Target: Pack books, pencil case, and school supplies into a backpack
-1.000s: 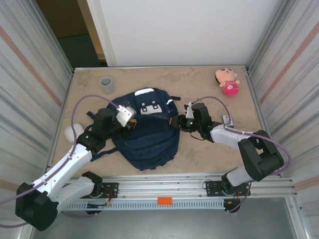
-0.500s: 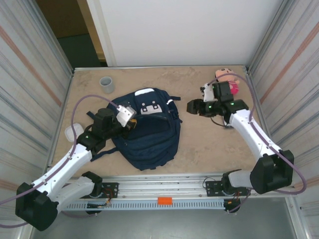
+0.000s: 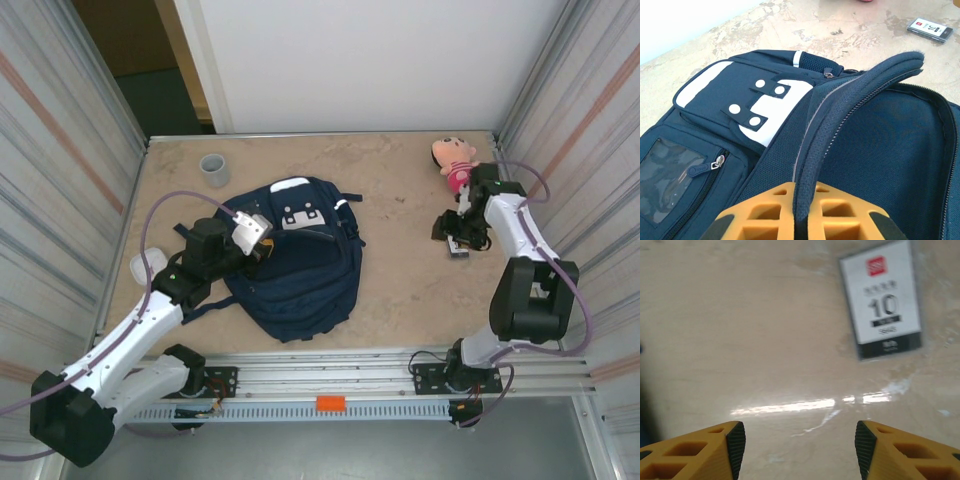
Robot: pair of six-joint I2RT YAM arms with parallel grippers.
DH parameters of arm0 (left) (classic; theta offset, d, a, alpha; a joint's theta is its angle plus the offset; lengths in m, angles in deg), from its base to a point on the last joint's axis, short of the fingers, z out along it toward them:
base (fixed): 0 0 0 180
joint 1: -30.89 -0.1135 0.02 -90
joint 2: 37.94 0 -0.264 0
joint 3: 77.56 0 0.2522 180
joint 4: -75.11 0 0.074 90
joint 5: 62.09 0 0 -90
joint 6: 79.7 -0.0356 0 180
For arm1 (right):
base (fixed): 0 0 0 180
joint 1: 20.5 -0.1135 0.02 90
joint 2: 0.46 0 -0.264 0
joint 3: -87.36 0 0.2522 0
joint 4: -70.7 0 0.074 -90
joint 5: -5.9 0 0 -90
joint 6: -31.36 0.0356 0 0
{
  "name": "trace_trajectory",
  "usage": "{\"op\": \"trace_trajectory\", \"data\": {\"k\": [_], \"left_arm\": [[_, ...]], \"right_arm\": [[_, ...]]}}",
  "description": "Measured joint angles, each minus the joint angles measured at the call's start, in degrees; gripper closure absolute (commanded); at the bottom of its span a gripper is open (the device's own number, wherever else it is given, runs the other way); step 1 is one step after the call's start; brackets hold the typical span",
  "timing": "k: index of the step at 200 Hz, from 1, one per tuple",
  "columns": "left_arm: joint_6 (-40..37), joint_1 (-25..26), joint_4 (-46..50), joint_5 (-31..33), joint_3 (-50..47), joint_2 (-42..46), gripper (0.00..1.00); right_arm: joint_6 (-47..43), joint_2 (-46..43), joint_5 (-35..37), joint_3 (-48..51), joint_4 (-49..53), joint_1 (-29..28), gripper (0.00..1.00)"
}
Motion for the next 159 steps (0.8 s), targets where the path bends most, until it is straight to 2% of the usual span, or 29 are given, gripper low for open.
{"op": "trace_trajectory", "data": {"k": [44,87,134,159], "left_arm": [[-0.02,0.00,-0.02,0.00,-0.09,0.00,1.00],[-0.04,0.00,0.00,0.24,-0.09,0.00,1.00],[-0.09,0.00,0.02,0.87,-0.09,-0.02,1.00],[-0.09,0.00,0.00,0.90,-0.09,-0.39,1.00]], "right_arm": [[-1.44,2.99,-1.03,0.04,-3.06,4.94,0.44],[-1.42,9.60,-3.34,0.04,-7.93,4.92,0.45],[-1.46,15.69,-1.92,0.04,-11.08,4.85,0.45],[-1.49,15.98,-1.40,-0.26,-11.06,4.46,0.46]]}}
